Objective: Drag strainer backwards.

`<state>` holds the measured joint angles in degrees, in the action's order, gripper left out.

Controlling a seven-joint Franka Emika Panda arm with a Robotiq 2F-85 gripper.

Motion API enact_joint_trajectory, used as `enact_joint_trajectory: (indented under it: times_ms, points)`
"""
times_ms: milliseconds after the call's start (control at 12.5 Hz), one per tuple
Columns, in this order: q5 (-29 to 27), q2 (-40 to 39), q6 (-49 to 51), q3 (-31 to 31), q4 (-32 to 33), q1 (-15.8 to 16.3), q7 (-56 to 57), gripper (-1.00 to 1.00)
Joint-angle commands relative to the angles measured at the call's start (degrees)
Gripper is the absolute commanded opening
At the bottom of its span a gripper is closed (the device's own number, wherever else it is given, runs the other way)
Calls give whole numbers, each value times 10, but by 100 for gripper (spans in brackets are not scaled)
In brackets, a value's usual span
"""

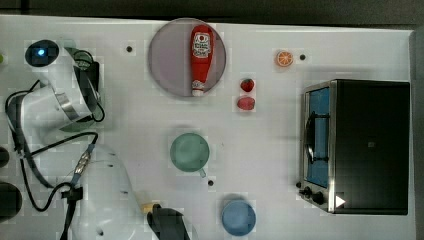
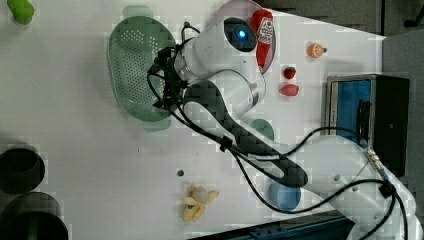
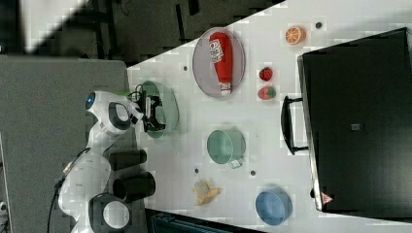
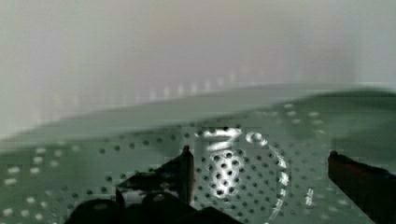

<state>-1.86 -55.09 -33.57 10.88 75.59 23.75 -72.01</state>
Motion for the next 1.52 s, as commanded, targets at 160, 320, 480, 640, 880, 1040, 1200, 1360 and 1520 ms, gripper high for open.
enact_joint_trajectory:
  times_ms: [160,320,480,640,880,1040,1200,1360,1520]
  points:
    - [-6,65,-28,-3,86,18,-25,100]
    - [-13,91,-56,-3,138,26,-25,100]
    - [-25,115,-82,-3,185,33,-25,100]
    - [-43,138,-100,-3,226,42,-25,100]
    - [-49,168,-107,-3,283,57,-25,100]
    - [-65,186,-125,-3,319,67,-25,100]
    - [-79,200,-154,-3,349,80,-25,100]
    - [-93,212,-170,-2,376,91,-25,100]
    - [-109,223,-175,-2,400,104,-25,100]
